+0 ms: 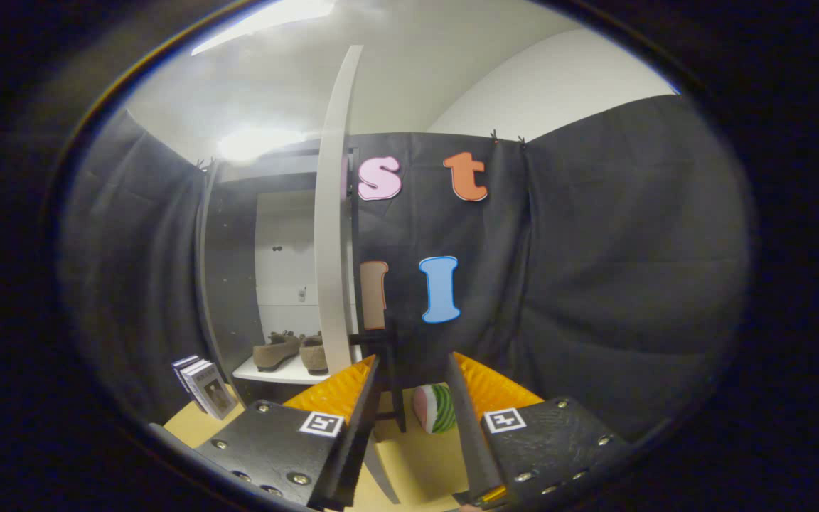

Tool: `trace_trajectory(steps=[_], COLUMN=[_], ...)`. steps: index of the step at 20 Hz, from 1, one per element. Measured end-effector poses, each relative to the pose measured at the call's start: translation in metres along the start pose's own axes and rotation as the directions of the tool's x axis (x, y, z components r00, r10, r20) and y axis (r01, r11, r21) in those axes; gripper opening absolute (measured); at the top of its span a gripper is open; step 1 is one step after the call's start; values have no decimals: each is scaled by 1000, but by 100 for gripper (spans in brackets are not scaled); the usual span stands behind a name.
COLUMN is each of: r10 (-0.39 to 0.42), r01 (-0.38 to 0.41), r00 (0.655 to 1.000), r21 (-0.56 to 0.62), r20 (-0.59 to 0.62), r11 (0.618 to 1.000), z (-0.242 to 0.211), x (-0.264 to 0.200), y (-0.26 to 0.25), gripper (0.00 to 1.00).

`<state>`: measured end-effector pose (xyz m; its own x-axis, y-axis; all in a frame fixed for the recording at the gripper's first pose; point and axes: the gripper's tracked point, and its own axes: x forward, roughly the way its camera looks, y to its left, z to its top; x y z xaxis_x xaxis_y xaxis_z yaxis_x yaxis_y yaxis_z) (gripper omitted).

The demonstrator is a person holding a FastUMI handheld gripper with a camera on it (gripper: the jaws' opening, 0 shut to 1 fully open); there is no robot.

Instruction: Open the shoe cabinet door, grab the shoes and put them into the shoe cabinet, then close the shoe cabinet door.

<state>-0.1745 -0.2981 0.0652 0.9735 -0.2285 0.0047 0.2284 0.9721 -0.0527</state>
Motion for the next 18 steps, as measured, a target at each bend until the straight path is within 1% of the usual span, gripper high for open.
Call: trace_trajectory(steps=[3, 8, 14, 18], r10=[45, 156, 301, 361], r01=[-46, -156, -301, -360], r00=[999, 988, 953, 932], r21=[14, 17, 33, 36], r20=[3, 8, -7, -39], r11=[999, 988, 953, 932], z=[1, -4, -12, -23], x=[-4, -8, -2, 7], y=[21, 69, 142, 184], gripper=[57, 57, 57, 57])
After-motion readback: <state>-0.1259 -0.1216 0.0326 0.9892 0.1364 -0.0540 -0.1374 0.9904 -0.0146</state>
